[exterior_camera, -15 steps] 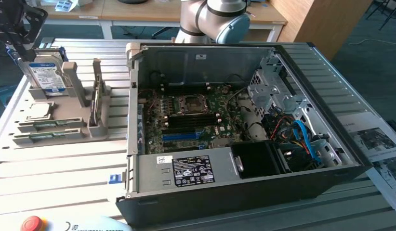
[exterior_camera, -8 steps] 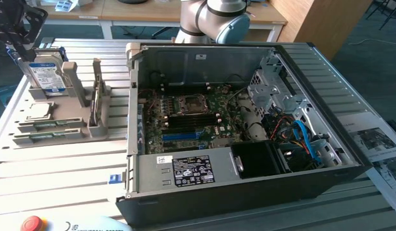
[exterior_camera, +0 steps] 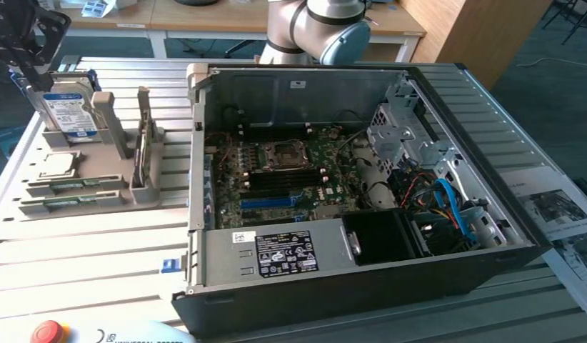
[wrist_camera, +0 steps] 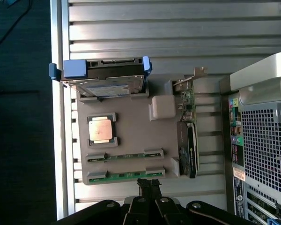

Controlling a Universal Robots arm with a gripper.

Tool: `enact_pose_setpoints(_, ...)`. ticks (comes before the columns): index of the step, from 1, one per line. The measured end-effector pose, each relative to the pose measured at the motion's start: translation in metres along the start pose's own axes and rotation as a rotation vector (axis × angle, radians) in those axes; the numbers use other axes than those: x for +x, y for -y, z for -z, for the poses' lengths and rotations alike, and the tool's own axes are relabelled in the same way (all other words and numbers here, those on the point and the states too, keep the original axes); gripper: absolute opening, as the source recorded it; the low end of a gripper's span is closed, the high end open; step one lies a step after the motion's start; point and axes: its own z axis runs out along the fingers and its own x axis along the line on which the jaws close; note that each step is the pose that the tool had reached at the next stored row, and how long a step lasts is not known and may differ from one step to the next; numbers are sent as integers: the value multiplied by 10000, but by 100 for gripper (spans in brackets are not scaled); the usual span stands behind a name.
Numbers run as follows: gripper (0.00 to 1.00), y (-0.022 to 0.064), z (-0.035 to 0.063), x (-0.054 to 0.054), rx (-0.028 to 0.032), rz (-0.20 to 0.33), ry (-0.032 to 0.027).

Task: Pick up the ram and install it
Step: 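Pick up the ram and move it above insertion slot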

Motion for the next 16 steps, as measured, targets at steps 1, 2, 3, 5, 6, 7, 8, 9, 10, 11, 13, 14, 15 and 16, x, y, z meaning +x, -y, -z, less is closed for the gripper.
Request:
enact_pose_setpoints(1, 11, 0, 0, 0, -1, 38, -2)
enact_pose_setpoints(2, 11, 0, 0, 0, -2, 78, -4)
enact_pose_setpoints(3, 11, 0, 0, 1, -3, 124, -5)
enact_pose_setpoints(5, 11, 0, 0, 0, -6, 233, -10)
enact_pose_setpoints(6, 11, 0, 0, 0, -7, 296, -13)
enact_pose_setpoints(7, 11, 0, 0, 0, -9, 374, -16)
enact_pose_setpoints(8, 11, 0, 0, 0, -11, 455, -20)
enact_pose_setpoints(9, 11, 0, 0, 0, -13, 539, -24)
enact_pose_setpoints(10, 11, 1, 0, 0, -15, 629, -28)
enact_pose_setpoints(11, 11, 1, 0, 0, -17, 721, -32)
enact_pose_setpoints(13, 11, 1, 0, 0, -22, 917, -41)
enact_pose_setpoints(14, 11, 1, 0, 0, -24, 1011, -45)
enact_pose_setpoints(15, 11, 1, 0, 0, -26, 1107, -50)
enact_pose_setpoints(16, 11, 1, 0, 0, -28, 1204, -54)
